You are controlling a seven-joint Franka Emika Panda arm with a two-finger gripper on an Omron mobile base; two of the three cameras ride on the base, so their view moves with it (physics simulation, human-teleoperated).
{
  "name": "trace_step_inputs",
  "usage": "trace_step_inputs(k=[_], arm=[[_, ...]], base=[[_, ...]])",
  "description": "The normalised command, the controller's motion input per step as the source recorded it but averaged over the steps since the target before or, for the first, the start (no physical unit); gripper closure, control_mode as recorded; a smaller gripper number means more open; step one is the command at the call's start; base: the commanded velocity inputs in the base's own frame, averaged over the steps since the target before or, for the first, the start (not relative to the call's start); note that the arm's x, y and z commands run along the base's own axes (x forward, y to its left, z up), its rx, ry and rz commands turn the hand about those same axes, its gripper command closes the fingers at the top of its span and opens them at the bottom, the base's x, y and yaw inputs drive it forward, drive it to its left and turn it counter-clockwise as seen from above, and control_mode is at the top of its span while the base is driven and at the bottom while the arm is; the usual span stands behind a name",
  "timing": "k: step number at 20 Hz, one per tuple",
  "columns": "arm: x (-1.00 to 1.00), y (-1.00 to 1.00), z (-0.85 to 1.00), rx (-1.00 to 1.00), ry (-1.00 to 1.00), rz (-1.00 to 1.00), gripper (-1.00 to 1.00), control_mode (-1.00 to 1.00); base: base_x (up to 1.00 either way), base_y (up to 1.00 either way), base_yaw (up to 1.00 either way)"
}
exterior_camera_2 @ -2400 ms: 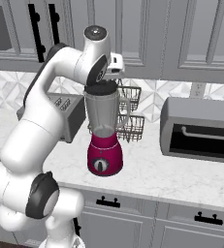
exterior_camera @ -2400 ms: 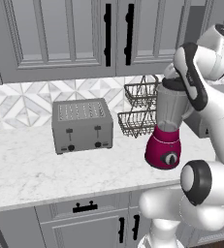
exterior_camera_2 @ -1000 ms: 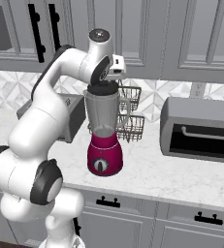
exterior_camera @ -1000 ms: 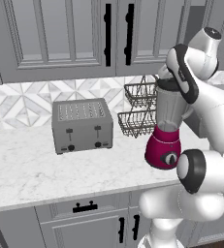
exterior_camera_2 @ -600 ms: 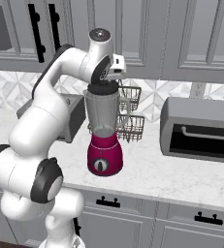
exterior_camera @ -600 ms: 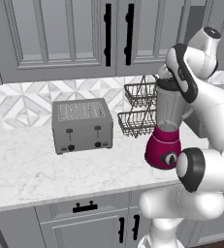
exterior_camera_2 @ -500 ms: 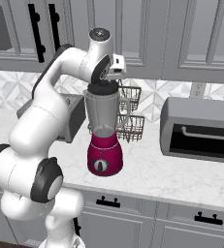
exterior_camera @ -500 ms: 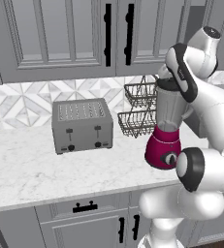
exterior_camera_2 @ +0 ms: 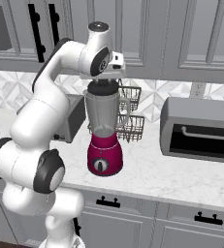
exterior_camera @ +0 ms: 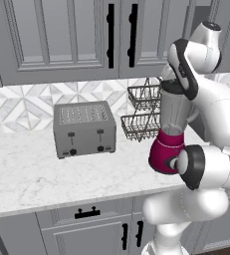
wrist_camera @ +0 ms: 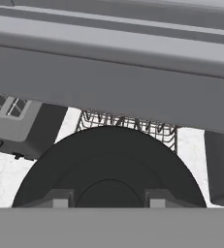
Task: Close the lid blender by securely placing the lid on top.
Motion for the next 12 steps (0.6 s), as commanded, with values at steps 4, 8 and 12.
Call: trace_step_inputs(k=[4, 8, 12], arm=[[-0.13, 0.0, 0.0, 0.0, 0.15, 0.0, 1.0, -1.0], [-0.32, 0.0, 0.0, 0.0, 0.09, 0.0, 1.0, -1.0], [-0.36, 0.0, 0.0, 0.0, 0.08, 0.0, 1.0, -1.0]], base=[[0.0, 0.0, 0.0], [0.0, 0.0, 0.0], [0.0, 0.0, 0.0]])
